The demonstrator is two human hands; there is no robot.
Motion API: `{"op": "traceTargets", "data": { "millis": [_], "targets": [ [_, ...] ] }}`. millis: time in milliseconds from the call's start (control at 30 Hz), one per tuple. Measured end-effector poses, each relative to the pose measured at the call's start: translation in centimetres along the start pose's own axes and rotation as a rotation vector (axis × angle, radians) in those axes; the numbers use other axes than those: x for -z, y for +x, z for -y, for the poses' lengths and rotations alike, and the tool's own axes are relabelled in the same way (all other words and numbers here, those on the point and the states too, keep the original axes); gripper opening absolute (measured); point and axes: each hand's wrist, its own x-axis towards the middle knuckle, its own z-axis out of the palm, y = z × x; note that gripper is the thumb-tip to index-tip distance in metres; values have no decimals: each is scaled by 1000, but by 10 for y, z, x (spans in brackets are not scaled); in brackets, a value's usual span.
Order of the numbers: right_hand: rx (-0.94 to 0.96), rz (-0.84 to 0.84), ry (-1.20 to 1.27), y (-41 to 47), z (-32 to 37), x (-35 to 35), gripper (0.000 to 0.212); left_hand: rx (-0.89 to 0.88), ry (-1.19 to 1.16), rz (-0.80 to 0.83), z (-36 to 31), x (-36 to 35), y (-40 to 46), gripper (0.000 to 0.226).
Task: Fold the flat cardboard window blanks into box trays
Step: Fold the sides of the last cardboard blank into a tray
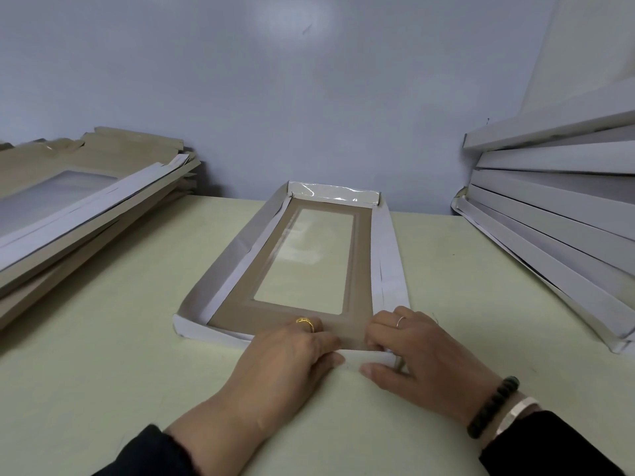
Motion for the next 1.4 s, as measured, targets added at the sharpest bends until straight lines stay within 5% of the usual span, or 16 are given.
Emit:
{"op": "traceTargets", "data": {
  "millis": [267,400,500,800,1167,1400],
  "targets": [
    [-232,139,329,6,-10,-5,65,4,7,-22,0,-2,0,26],
    [-406,51,654,10,-13,-5,68,8,18,-33,0,-3,0,28],
    [-394,-23,541,12,-11,-5,44,11,9,-43,0,-4,1,27],
    [-123,-35,247,4,0,1,55,8,24,-58,-1,-4,1,24],
    [-6,-76,172,0,15,0,24,-12,47,-65,-1,-4,0,27],
    [-149,-33,49,-3,9,2,21,-69,83,-61,8,8,-4,16]
  ]
}}
